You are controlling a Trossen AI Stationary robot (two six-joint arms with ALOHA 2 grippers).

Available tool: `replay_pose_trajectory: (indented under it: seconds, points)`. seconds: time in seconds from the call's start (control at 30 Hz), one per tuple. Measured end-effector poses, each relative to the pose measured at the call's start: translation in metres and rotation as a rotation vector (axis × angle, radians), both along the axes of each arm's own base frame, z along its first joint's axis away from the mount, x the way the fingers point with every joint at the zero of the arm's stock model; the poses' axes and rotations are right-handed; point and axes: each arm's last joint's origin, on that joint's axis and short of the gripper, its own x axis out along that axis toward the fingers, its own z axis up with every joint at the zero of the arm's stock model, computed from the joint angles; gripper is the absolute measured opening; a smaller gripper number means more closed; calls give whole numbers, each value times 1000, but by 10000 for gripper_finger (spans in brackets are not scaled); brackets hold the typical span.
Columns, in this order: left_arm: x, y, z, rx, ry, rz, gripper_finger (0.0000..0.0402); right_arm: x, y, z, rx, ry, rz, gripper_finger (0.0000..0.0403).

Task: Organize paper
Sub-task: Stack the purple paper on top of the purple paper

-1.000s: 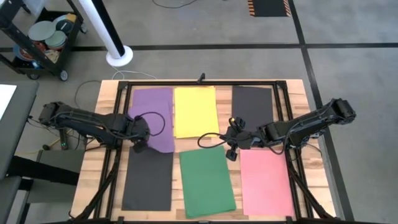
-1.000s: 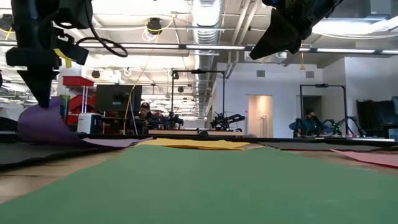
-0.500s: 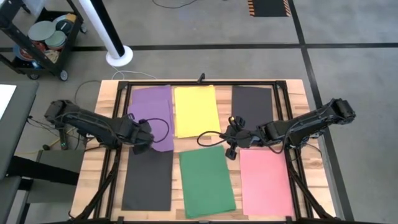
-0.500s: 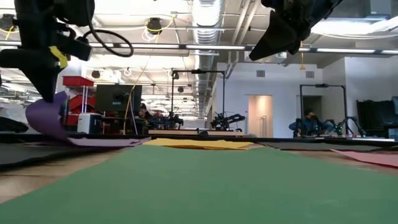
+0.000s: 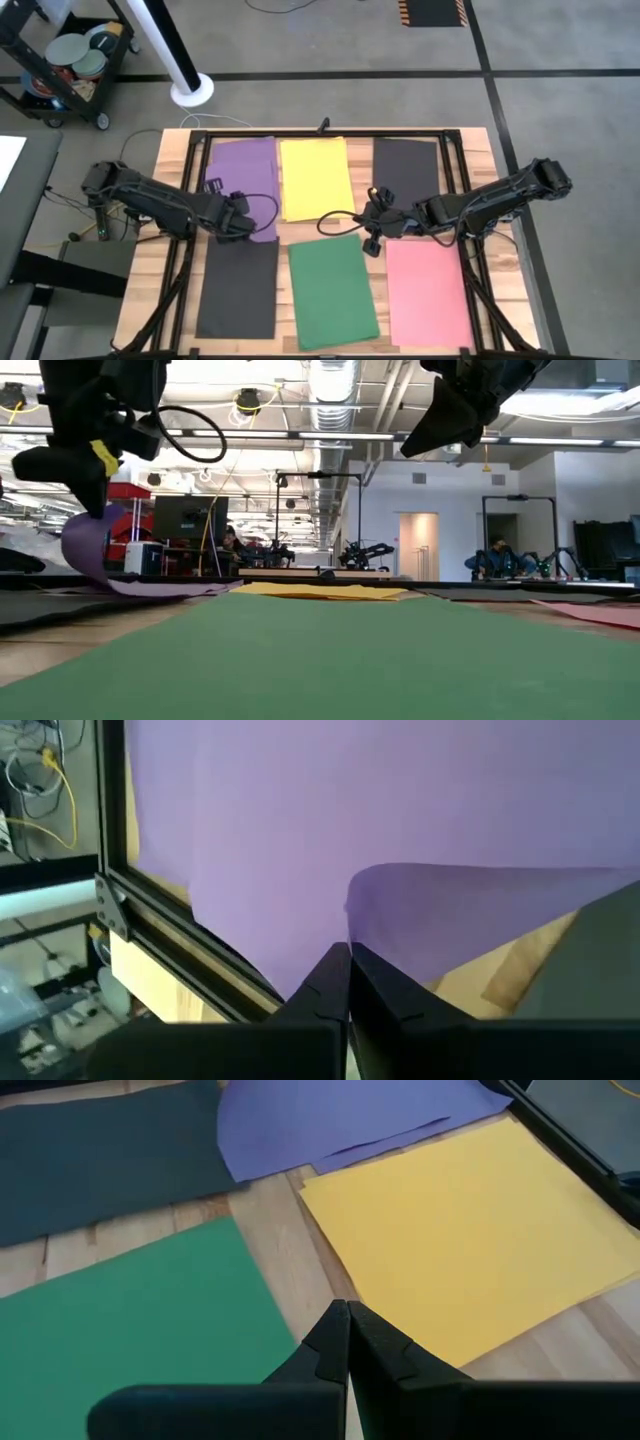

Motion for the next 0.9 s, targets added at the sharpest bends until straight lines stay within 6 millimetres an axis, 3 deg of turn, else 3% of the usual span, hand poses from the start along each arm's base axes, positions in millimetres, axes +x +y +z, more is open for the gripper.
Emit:
replay_pose_trajectory:
  seconds: [0.6,0.9]
  points:
    - [2,22,0,-11,-26,93,4,0,0,0,1,1,2,0]
    - [7,18,-9,-150,-60,71,78,0,1,0,19,5,24,0]
